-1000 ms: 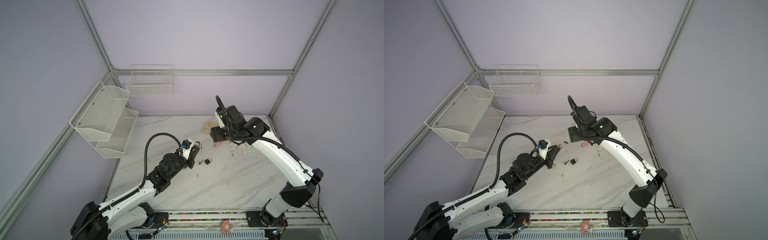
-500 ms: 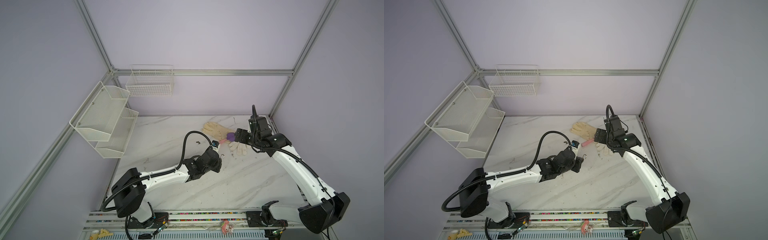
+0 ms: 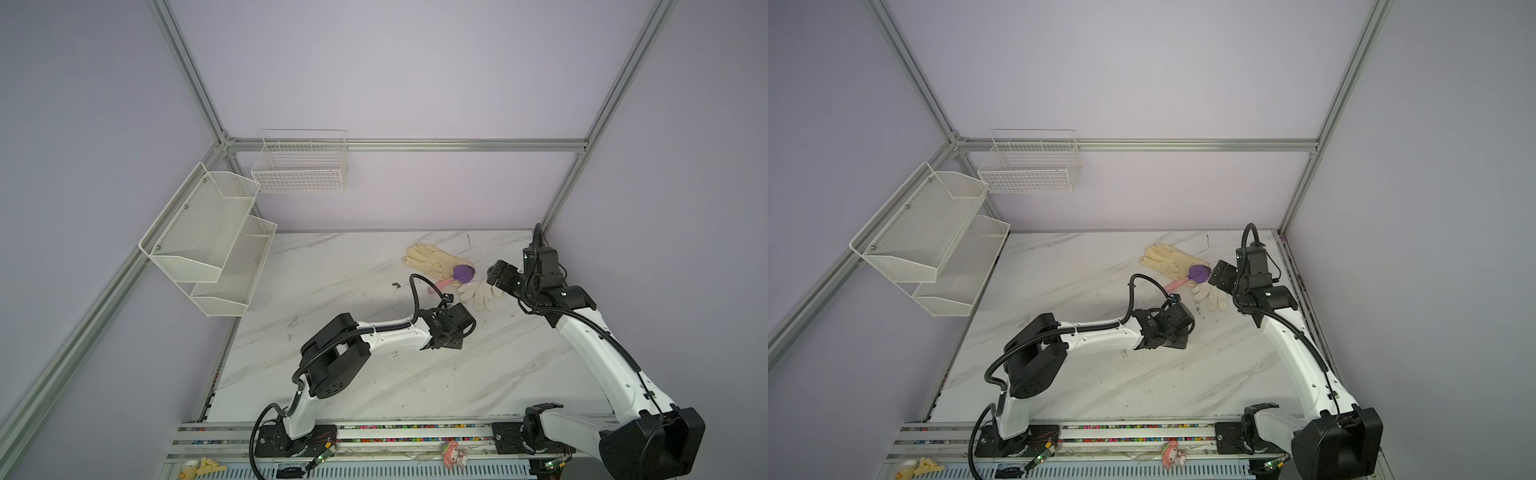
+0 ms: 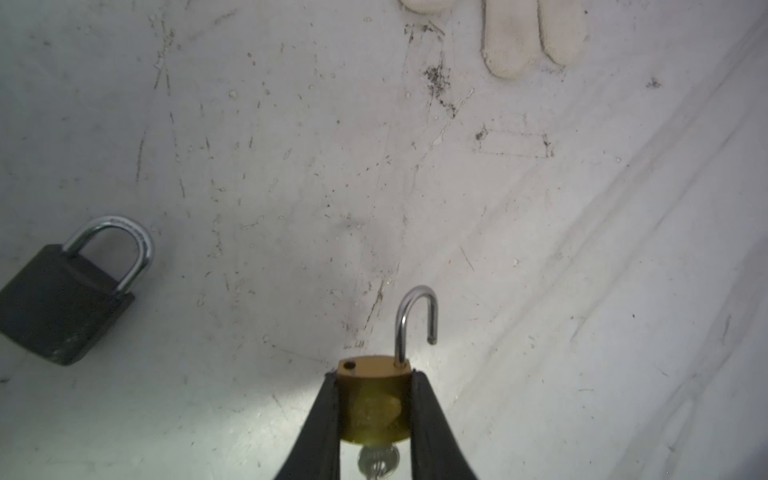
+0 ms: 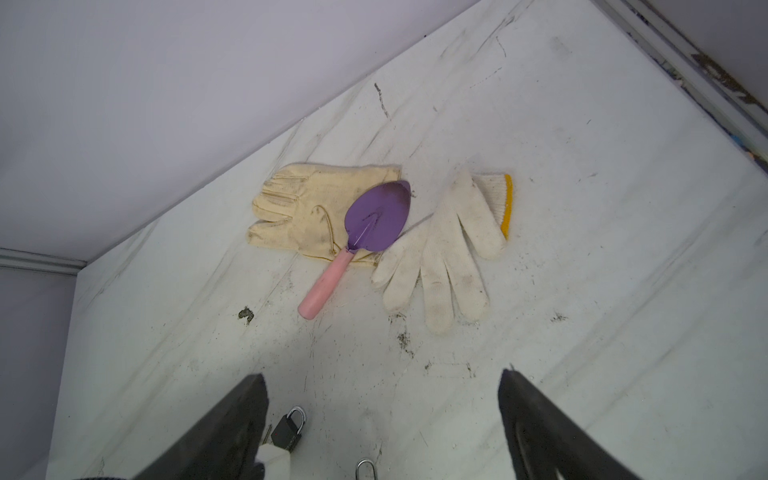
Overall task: Unlock with the key
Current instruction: 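Lower the opened brass padlock to the table with the left gripper and release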
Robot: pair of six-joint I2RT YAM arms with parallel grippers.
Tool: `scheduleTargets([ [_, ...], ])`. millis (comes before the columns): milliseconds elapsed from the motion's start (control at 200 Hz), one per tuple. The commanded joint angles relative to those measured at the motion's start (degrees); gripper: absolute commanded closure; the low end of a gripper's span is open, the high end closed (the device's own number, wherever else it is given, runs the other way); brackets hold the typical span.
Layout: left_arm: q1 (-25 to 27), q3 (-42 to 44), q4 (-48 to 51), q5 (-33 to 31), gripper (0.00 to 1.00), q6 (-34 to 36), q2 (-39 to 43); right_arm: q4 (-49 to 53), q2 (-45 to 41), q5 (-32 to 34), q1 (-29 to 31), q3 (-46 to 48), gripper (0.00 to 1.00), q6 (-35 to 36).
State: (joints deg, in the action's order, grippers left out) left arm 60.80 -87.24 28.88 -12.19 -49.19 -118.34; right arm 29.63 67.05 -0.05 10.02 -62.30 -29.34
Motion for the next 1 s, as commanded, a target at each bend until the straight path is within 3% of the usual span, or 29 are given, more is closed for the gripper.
scheduleTargets([
  [0,0.25,-7.34,3.50,0.49,1.00,-2.76,-1.82,-2.27,-1.15,-1.82,-1.13,0.74,0.10,-0.02],
  [320,0.28,-10.00,4.56,3.49,1.00,-4.83,-6.72,-2.47,-0.90,-2.32,-1.74,1.09,0.10,1.08],
  [505,-0.02,-10.67,5.37,5.24,0.60,-4.34,-7.24,-2.47,0.00,-2.39,-1.74,0.15,0.10,2.07],
  [590,-0.30,-10.86,5.48,5.14,0.47,-4.08,-5.76,-2.81,0.80,-3.61,-1.69,-0.98,0.11,2.83],
  [650,-0.74,-10.76,5.47,5.13,0.41,-3.66,-3.94,-2.90,1.18,-4.39,-1.73,-1.76,0.11,2.95],
  [765,-1.58,-8.26,4.98,3.37,0.40,-3.16,2.66,-3.26,1.34,-5.91,-1.67,-2.65,0.13,3.71],
  [995,-5.35,8.49,-0.32,-2.66,0.40,0.82,23.45,-0.69,6.56,-8.16,1.30,-4.47,0.15,5.17],
])
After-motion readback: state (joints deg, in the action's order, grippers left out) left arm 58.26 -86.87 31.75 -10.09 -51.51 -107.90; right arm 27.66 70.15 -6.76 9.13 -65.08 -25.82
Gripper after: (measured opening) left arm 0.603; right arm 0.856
